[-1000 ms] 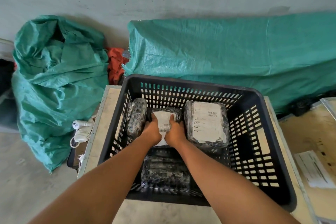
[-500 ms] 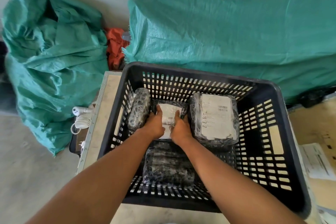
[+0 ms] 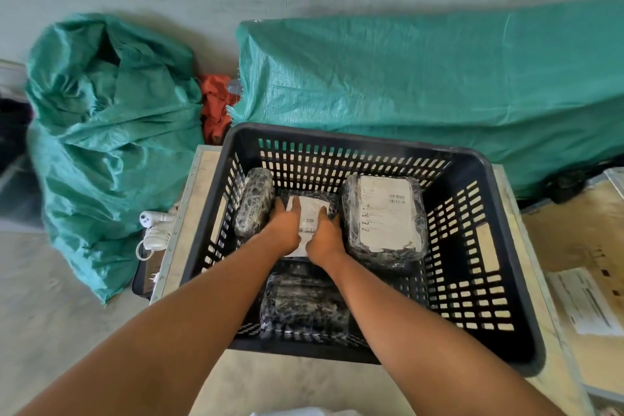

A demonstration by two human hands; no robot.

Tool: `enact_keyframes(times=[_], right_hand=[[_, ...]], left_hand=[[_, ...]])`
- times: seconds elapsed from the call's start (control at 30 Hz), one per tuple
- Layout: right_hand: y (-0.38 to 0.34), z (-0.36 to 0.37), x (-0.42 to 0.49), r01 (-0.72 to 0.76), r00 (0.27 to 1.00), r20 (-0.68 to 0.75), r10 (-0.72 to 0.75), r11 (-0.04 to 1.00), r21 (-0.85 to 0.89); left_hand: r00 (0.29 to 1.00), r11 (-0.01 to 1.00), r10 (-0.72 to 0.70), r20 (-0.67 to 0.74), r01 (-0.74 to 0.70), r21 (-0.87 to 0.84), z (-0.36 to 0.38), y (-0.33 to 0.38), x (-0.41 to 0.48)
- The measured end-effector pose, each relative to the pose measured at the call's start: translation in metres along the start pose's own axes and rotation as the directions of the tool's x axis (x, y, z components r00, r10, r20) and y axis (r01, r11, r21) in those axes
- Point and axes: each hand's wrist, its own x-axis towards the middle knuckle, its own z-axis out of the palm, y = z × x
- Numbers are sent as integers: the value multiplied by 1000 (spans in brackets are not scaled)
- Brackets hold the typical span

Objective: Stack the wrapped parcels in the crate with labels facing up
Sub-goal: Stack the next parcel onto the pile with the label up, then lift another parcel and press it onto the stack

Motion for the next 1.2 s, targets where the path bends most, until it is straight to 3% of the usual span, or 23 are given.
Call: enact_keyframes(times=[0.1, 0.2, 0.37, 0.47, 0.63, 0.9, 1.2], right_hand=[[-4, -10, -6, 27, 1000, 15, -27, 999, 32], [-6, -16, -11, 37, 999, 36, -39, 998, 58], [-21, -14, -18, 71, 997, -3, -72, 974, 216], [-46, -5, -23, 161, 986, -5, -164, 962, 220], [-79, 22, -29, 292, 949, 40, -314, 917, 271], [-77, 38, -24, 382, 923, -74, -378, 872, 307], [-63, 42, -30, 360, 932, -118, -341, 906, 223]], left_hand=[[996, 998, 64, -66, -64, -11, -34, 15, -22], [973, 978, 114, -202, -145, -148, -75, 15, -53], [826, 839, 226, -516, -434, -328, -122, -31, -116], [750, 833, 153, -644, -448, -324, -125, -64, -136], [872, 876, 110, -476, -312, -368, -96, -102, -144], [891, 702, 203, -405, -421, -575, -81, -130, -127], [898, 642, 208, -389, -425, -638, -73, -138, -118]])
